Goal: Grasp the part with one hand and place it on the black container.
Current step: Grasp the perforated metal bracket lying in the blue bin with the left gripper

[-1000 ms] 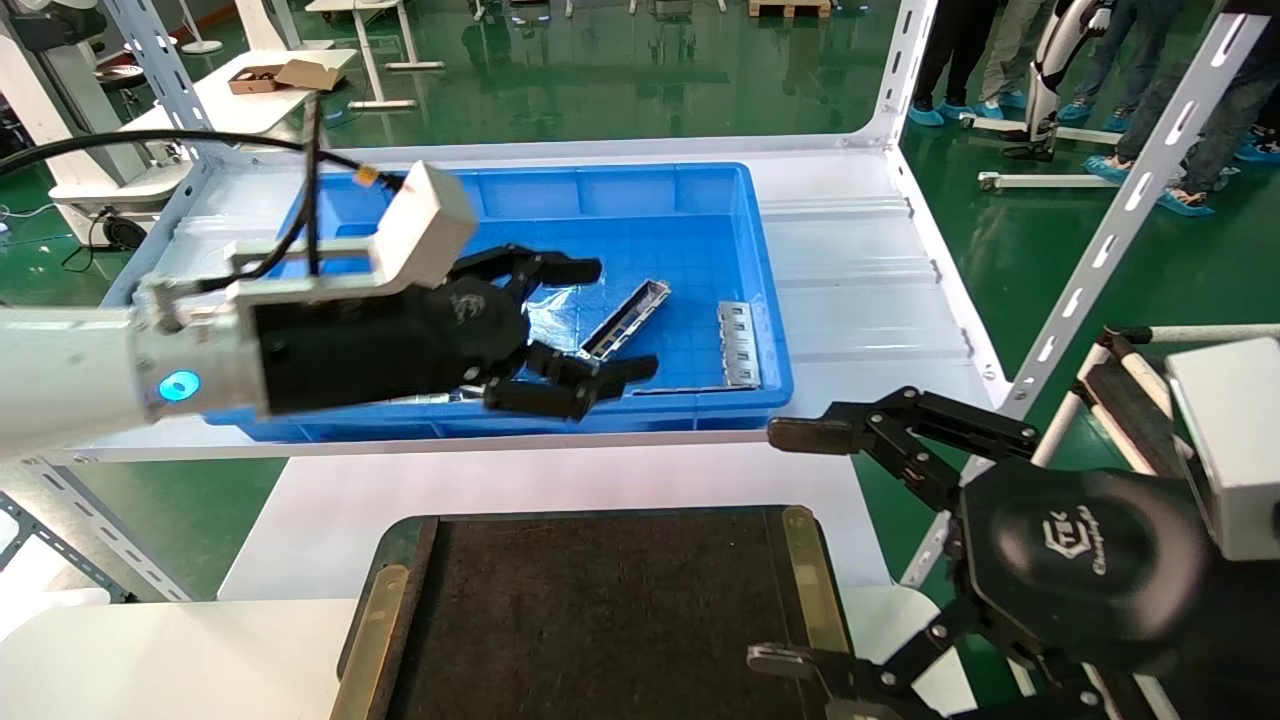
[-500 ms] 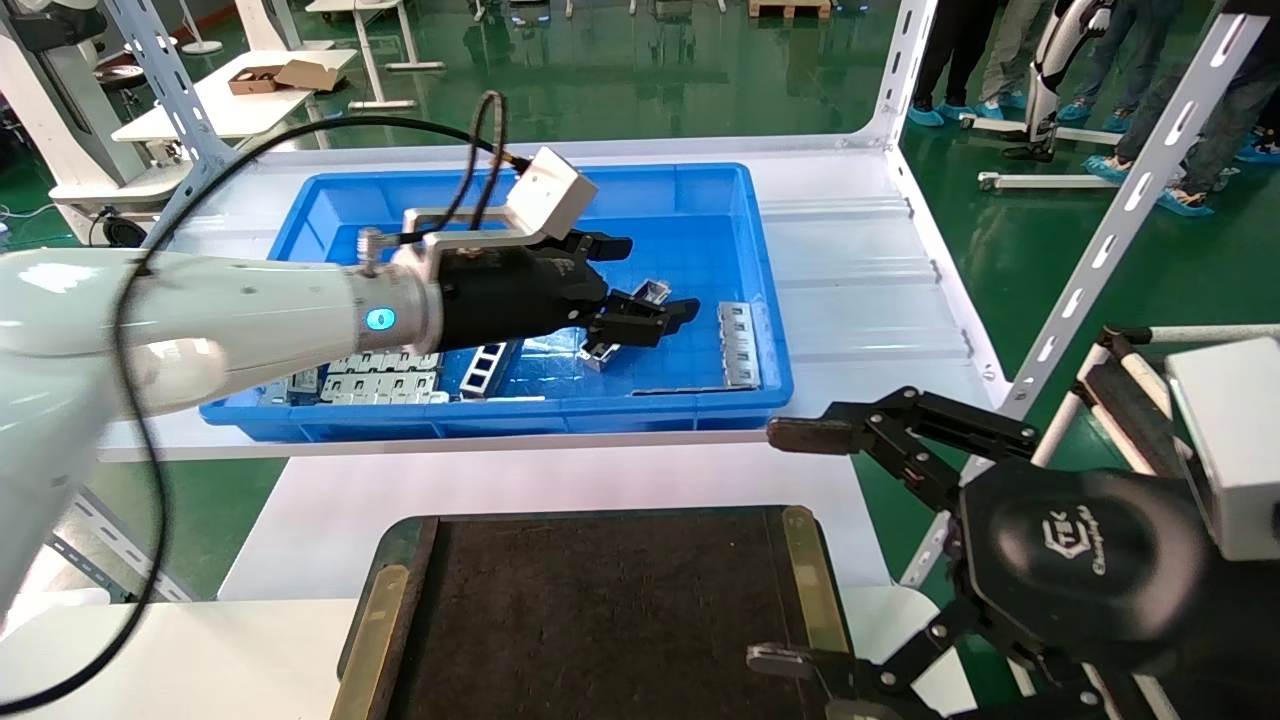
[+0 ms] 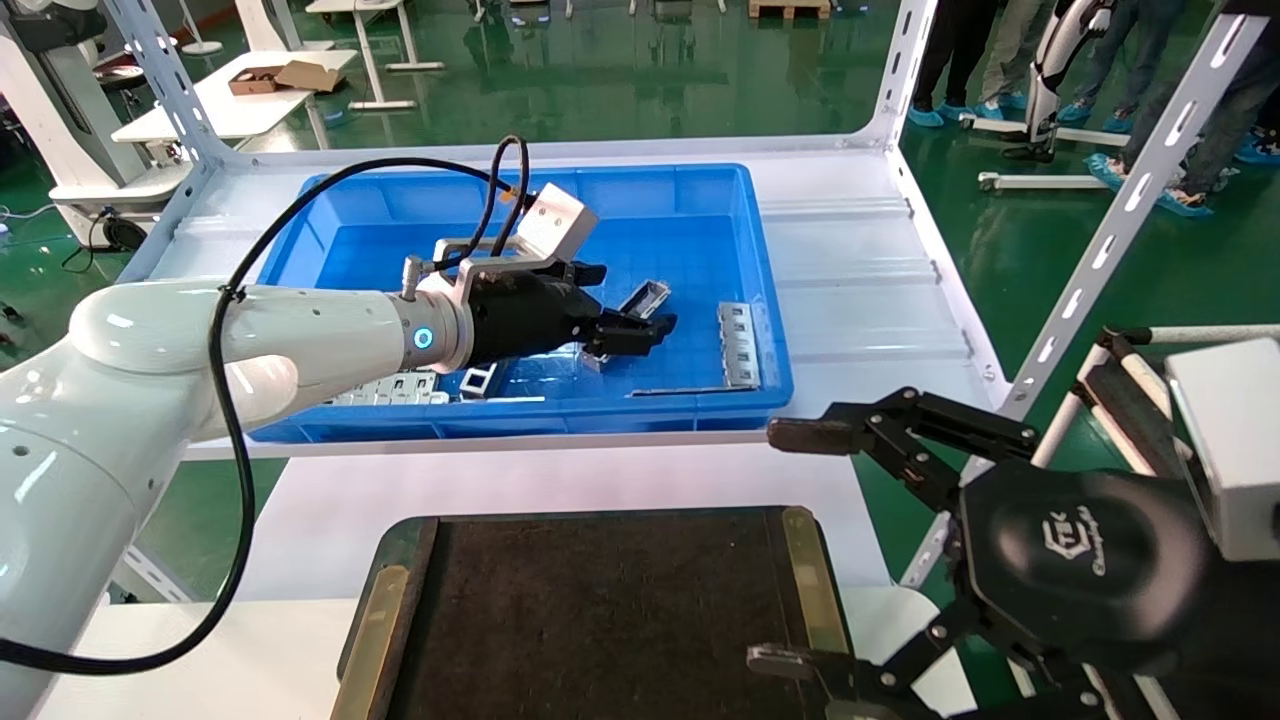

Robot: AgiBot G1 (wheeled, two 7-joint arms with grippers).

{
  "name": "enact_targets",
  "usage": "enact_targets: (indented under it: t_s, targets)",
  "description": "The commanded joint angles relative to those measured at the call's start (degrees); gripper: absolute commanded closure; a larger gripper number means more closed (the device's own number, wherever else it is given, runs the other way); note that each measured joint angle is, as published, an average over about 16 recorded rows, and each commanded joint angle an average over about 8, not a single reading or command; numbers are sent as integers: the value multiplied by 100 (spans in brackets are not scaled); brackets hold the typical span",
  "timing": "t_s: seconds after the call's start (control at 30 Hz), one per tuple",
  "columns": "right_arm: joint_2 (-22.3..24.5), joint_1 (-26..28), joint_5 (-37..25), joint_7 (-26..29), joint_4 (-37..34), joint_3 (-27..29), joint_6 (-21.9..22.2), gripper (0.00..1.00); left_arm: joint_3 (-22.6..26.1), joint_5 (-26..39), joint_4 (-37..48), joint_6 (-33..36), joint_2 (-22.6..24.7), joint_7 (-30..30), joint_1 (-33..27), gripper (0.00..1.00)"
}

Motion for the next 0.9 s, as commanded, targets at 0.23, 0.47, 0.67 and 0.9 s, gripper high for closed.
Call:
enact_targets:
  t_s: [0.23, 0.47, 0.67, 0.9]
  targets:
    - [1, 0, 1, -1, 0, -1, 1, 100, 455, -155, -162, -355, 8, -228, 109, 100]
    - [1, 1, 2, -1, 0, -2, 1, 100, 849, -310, -258, -617, 3, -424, 166, 100]
    - [1, 1, 2, -2, 0, -3, 1, 100, 1132, -455, -310, -819, -6, -472, 199, 100]
    - [2, 1, 3, -2, 0, -4, 2, 100, 1375, -668, -279, -936, -14, -511, 195, 100]
